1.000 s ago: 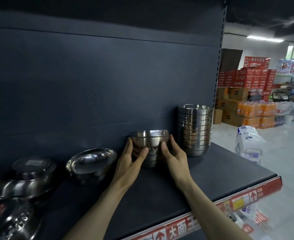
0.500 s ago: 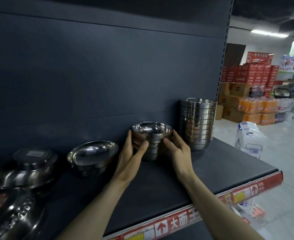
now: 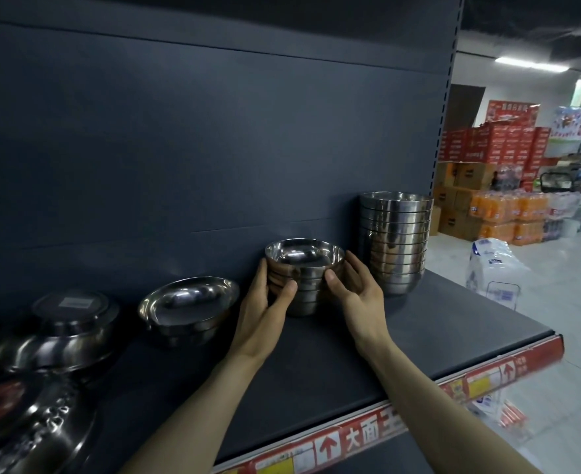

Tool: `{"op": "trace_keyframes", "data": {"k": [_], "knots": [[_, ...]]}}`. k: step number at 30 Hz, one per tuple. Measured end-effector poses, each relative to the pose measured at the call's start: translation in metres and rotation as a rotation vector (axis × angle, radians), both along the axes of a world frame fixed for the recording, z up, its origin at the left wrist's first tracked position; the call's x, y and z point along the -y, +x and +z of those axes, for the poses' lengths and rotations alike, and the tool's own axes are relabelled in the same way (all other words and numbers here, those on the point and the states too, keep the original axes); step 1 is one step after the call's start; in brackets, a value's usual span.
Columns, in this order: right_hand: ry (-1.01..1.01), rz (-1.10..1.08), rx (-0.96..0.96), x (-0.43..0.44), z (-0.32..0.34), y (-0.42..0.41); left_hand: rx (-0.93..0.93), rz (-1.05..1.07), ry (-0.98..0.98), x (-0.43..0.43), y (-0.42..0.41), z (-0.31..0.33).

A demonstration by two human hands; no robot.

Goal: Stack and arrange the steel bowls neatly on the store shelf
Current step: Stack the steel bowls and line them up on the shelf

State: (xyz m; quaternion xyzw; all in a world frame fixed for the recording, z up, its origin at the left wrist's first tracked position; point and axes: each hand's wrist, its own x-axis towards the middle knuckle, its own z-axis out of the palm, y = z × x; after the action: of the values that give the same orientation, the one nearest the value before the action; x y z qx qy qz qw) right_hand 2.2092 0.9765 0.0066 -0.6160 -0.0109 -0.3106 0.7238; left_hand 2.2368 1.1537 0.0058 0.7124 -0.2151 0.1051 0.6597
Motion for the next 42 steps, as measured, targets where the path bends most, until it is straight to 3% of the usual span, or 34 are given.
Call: {"op": "trace_keyframes", "data": {"k": [14, 19, 22, 27, 36, 39, 42], "knots": [[-0.142, -0.147, -0.146, -0.008, 0.012, -0.022, -0.122, 0.12, 0.286, -0.009, -0.025, 0.027], [-0.107, -0.266, -0.177, -0.016, 0.015, -0.043, -0.15, 0.077, 0.275, -0.026, -0.049, 0.04], [-0.09, -0.165, -0.196, -0.035, 0.013, -0.053, -0.183, 0.068, 0.222, -0.044, -0.07, 0.046], [-0.199, 0.055, -0.172, -0.083, 0.017, -0.071, -0.047, 0.145, 0.267, -0.089, -0.109, 0.054], [-0.43, 0.382, -0.136, -0.189, 0.022, -0.104, 0.144, 0.472, 0.426, -0.208, -0.169, 0.061], [-0.427, 0.472, -0.161, -0.221, 0.014, -0.108, 0.129, 0.611, 0.614, -0.242, -0.178, 0.062], [-0.492, 0.561, -0.171, -0.245, 0.007, -0.116, -0.022, 0.657, 0.671, -0.266, -0.185, 0.054]]}}
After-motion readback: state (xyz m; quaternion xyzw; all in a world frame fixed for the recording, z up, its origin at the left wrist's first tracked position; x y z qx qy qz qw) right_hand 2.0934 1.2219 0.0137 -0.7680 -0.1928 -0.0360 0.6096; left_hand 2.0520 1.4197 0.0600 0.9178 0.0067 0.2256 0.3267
